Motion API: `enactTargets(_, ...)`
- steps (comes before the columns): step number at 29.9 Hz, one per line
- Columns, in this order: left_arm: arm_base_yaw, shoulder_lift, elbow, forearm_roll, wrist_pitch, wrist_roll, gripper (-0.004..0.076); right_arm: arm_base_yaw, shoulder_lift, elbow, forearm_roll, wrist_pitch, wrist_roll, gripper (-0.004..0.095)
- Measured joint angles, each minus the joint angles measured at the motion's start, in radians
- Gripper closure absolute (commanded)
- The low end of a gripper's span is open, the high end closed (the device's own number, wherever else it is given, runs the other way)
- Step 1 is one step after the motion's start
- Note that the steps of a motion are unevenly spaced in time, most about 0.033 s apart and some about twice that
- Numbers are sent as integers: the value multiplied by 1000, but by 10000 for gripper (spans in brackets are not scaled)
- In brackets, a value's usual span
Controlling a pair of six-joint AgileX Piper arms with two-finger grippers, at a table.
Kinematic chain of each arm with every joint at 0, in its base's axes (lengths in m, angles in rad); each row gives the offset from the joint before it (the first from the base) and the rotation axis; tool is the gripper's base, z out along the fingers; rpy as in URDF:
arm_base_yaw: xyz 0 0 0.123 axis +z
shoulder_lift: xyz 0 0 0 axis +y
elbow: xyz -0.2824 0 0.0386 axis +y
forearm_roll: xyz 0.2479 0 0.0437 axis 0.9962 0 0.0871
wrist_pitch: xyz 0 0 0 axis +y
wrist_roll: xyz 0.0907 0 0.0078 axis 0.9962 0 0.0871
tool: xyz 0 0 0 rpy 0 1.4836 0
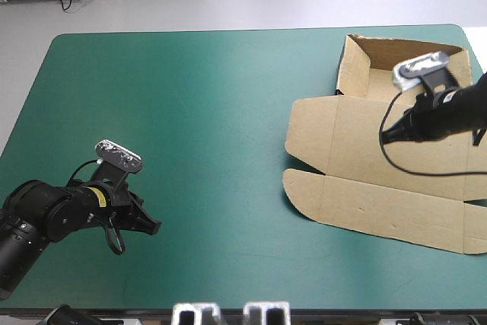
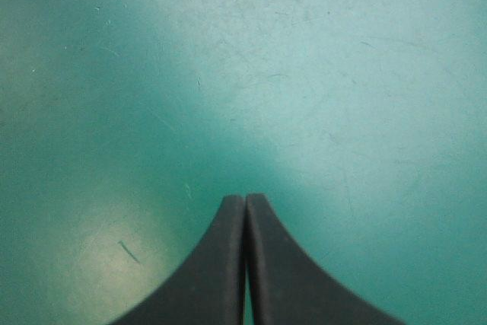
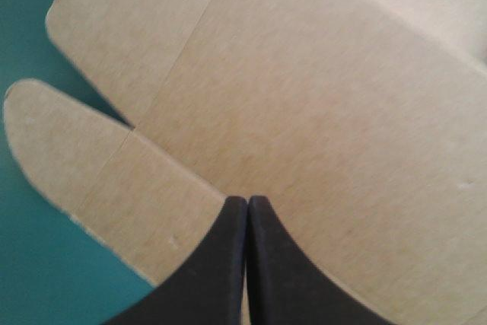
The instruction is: Fold the box
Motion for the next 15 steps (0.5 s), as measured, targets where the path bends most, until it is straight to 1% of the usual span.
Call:
enactTargets(4, 0, 0, 0, 0, 23, 0, 734, 42, -92, 186, 19, -1, -6, 932)
enactTargets(6, 0, 0, 0, 0, 51, 0, 734, 58, -144, 283, 21, -15, -7, 931)
enactTargets(11, 0, 0, 0, 30, 115, -13, 734, 64, -279, 498, 23, -107, -17, 932)
enactTargets(15, 0, 0, 0, 85, 123, -48, 734, 66, -396, 627, 22, -162, -29, 932)
